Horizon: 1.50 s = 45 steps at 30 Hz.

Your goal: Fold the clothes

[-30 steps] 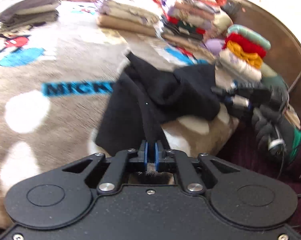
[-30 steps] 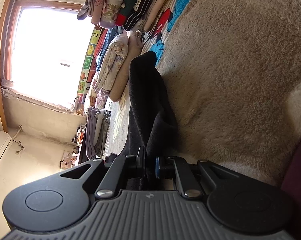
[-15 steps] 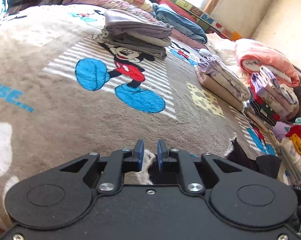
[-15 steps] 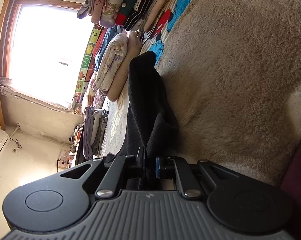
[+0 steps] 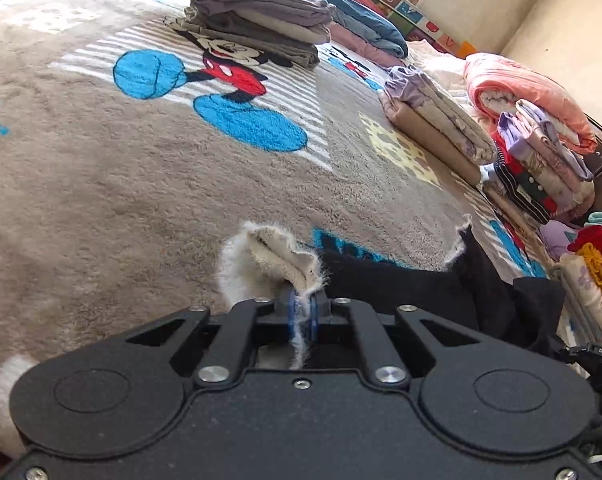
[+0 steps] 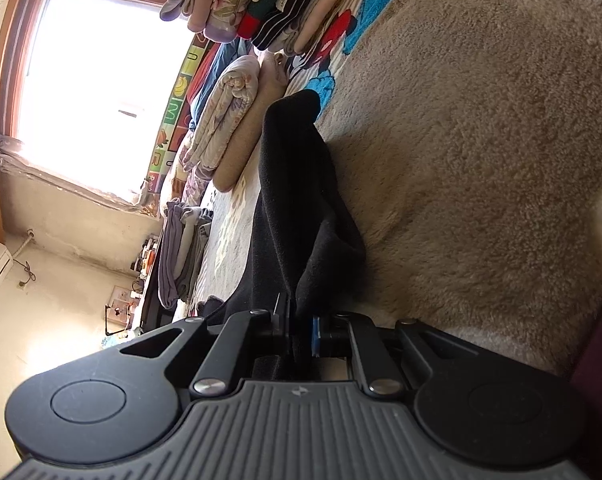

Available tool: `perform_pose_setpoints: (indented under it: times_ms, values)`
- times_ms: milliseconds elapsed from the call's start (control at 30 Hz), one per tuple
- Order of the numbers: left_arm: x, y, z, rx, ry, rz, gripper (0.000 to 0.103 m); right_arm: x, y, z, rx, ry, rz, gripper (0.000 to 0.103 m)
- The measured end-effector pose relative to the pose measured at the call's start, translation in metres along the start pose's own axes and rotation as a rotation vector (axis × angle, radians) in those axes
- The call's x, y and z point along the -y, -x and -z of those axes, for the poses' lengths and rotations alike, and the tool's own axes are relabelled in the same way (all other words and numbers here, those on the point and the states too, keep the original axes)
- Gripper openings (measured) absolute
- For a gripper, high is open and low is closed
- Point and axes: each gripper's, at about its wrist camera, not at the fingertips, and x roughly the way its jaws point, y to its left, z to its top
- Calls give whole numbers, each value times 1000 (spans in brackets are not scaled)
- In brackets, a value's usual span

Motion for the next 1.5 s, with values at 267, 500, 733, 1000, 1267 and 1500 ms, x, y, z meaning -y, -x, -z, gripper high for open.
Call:
perform_pose_setpoints:
  times_ms: [267, 500, 733, 1000, 1267, 1500]
  values:
    - [-39, 9, -21, 4, 75, -113, 4, -20, -21, 26, -69, 21, -29, 11]
    - [-71, 19, -36, 16, 131, -220, 11, -25, -23, 40, -108, 87, 18, 11]
    - [-59, 46, -37, 105, 67, -241, 14, -34, 1, 38, -49, 156, 11, 18]
    - [33, 25, -15, -27, -261, 24, 33, -39, 3, 34, -26, 176, 22, 26]
    - [95, -7, 37, -146, -440, 220, 43, -33, 31, 25, 61, 155, 41, 35]
    - [114, -21, 47, -136, -553, 228, 43, -40, 10, 16, 46, 234, 29, 35]
